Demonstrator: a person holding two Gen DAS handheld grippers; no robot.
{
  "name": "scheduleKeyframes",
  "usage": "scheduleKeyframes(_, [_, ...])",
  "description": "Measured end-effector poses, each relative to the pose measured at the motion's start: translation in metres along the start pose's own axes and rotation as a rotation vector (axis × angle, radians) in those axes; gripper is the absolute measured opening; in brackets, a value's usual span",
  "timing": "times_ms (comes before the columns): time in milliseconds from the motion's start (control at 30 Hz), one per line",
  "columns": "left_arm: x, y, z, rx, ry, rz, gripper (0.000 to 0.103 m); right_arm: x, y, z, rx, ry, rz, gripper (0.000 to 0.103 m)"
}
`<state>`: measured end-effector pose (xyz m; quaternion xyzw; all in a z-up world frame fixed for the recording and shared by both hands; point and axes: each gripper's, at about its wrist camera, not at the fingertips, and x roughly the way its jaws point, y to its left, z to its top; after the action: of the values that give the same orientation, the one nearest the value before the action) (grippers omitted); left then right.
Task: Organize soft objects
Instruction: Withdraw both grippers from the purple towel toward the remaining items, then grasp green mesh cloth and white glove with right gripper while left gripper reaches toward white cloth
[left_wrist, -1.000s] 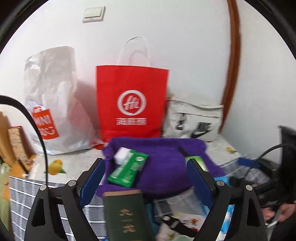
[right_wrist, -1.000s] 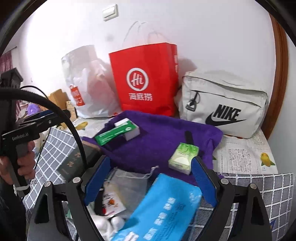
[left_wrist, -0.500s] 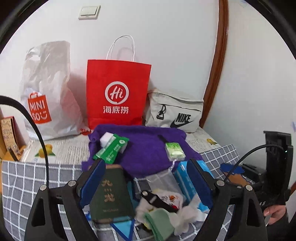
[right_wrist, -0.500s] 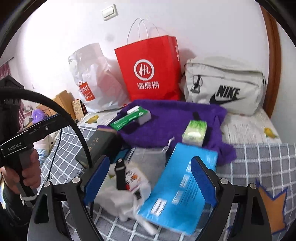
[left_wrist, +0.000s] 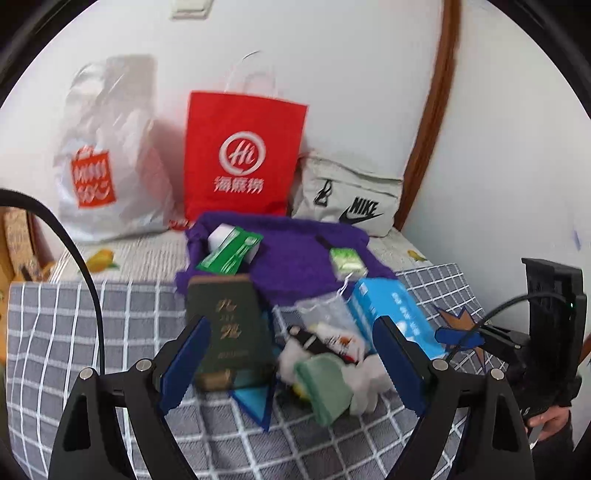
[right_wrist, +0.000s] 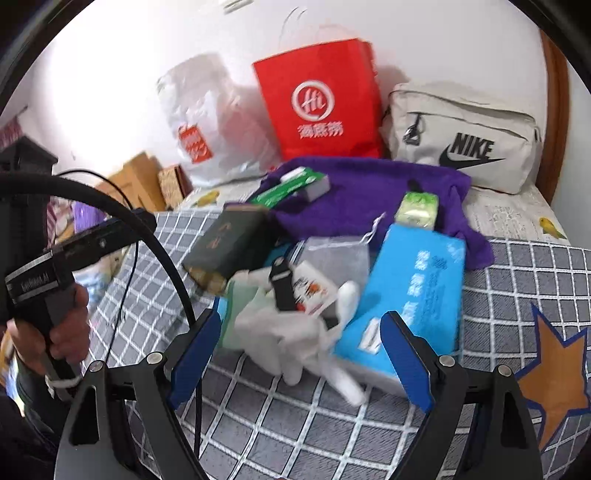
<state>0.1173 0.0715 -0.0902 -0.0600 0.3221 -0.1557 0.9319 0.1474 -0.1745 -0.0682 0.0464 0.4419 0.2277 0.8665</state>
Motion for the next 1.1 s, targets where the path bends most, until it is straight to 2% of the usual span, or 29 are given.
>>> scheduleKeyframes(167, [-0.001, 0.020, -0.018, -0.030, 0.031, 0.058, 0.089, 0.017, 0.020, -0.010, -0.056, 0.041, -0.005, 0.088])
scheduleKeyframes(433, [0.005, 0.048, -0.036, -0.106, 0.097, 0.060, 0.089, 0.054, 0.044, -0.008, -0.138, 0.097, -0.022, 0.088])
scheduleKeyframes(533, [0.008, 0.057, -0.040, -0.130, 0.118, 0.061, 0.089, 0.073, 0.049, -0.008, -0.184, 0.124, -0.075, 0.085])
scheduleKeyframes(633, [0.009, 0.061, -0.042, -0.128, 0.129, 0.068, 0.089, 0.088, 0.048, -0.009, -0.198, 0.162, -0.103, 0.071])
scheduleKeyframes(700, [0.011, 0.063, -0.043, -0.123, 0.136, 0.078, 0.089, 0.086, 0.046, -0.007, -0.187, 0.153, -0.095, 0.051])
scheduleKeyframes(733, [0.013, 0.063, -0.043, -0.121, 0.141, 0.082, 0.089, 0.083, 0.046, -0.006, -0.182, 0.147, -0.079, 0.047])
scheduleKeyframes(800, [0.016, 0.062, -0.045, -0.114, 0.156, 0.081, 0.089, 0.072, 0.047, -0.003, -0.183, 0.134, -0.054, 0.017])
scheduleKeyframes(900, [0.020, 0.055, -0.046, -0.092, 0.166, 0.068, 0.089, 0.054, 0.047, 0.000, -0.178, 0.108, 0.005, 0.009])
scheduleKeyframes(967, [0.025, 0.048, -0.048, -0.074, 0.179, 0.058, 0.089, 0.047, 0.045, 0.000, -0.171, 0.101, 0.040, 0.009])
scheduleKeyframes(1100, [0.031, 0.039, -0.051, -0.046, 0.204, 0.048, 0.089, 0.044, 0.041, -0.003, -0.179, 0.118, 0.010, 0.010])
